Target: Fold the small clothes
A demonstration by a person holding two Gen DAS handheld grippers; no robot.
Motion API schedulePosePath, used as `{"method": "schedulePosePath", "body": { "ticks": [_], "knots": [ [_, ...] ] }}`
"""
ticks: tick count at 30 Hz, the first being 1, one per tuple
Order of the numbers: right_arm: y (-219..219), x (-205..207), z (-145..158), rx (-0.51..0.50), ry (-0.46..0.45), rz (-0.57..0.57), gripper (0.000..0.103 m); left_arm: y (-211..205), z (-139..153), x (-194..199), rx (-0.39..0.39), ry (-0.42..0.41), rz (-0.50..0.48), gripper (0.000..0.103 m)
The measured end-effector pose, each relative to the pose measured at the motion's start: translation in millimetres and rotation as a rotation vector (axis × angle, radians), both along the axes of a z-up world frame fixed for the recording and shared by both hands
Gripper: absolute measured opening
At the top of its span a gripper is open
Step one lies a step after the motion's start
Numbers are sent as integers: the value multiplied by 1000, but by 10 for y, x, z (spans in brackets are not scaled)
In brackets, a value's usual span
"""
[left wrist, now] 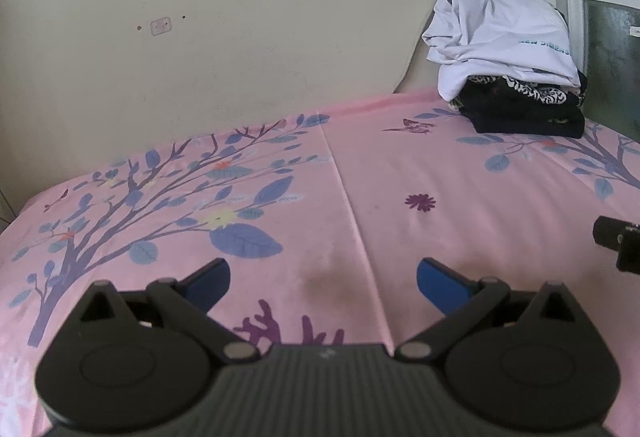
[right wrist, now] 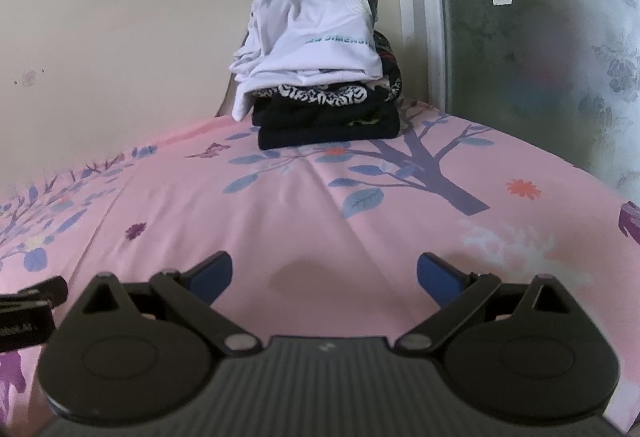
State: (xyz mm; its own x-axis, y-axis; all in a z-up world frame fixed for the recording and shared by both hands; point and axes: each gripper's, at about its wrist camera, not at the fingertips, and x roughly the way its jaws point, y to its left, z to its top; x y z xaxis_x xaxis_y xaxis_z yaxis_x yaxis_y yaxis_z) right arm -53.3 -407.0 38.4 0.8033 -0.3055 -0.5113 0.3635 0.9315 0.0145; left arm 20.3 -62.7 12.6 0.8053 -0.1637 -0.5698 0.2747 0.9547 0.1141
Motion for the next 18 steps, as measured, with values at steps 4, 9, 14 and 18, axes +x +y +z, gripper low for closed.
{"method": "schedulePosePath", "body": {
  "ticks": [4, 9, 14, 18],
  "knots": [
    [-7, -38, 9, 17, -19, 16, 92, -4, -1, 3, 1, 2, 3, 103],
    [-17, -77, 20, 43, -39, 51, 92, 9, -1, -3, 3, 1, 3, 103],
    [-22, -88, 28, 49, -50, 67, 92, 27, -2, -6, 3, 1, 0, 103],
    [-30, -90, 26, 57, -52, 64, 92, 16, -2, -5, 3, -2, 0, 103]
  ]
}}
